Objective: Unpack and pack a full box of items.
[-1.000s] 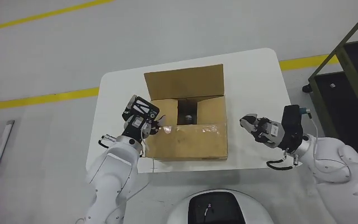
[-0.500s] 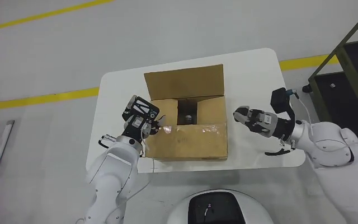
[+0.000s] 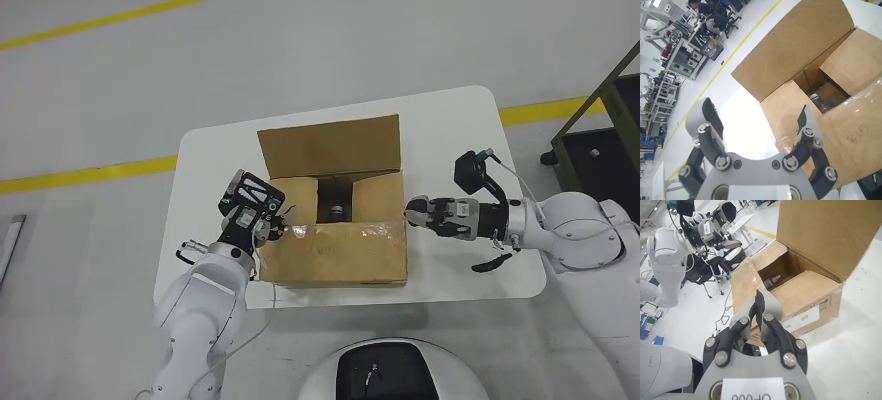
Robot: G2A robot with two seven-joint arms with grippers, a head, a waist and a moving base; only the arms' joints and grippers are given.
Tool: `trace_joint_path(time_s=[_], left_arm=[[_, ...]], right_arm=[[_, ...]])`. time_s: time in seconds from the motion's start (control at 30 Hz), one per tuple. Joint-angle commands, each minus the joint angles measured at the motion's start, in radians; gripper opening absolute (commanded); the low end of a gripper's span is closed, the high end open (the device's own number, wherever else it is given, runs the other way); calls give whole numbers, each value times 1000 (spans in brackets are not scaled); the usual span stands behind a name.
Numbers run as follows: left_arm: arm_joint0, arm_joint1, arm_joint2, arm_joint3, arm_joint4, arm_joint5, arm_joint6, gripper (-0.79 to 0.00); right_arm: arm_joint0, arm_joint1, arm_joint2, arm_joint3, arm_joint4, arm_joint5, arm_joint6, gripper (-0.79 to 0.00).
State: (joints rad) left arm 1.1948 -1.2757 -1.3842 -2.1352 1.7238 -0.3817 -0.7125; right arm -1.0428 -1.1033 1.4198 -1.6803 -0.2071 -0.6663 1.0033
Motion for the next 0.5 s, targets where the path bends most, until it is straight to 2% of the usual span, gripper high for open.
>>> trace_joint_path(time_s=[0.0, 0.3, 0.37, 0.47], left_arm=[[0, 0, 0, 0, 0, 0, 0, 0], [0, 0, 0, 0, 0, 0, 0, 0], [0, 0, 0, 0, 0, 0, 0, 0], [0, 0, 0, 0, 0, 0, 0, 0]], right_arm=[[0, 0, 0, 0, 0, 0, 0, -785], [16, 6, -22, -15, -34, 33, 20, -785], [30, 10, -19, 3, -25, 30, 30, -699], [49, 15, -24, 42, -10, 19, 44, -690]])
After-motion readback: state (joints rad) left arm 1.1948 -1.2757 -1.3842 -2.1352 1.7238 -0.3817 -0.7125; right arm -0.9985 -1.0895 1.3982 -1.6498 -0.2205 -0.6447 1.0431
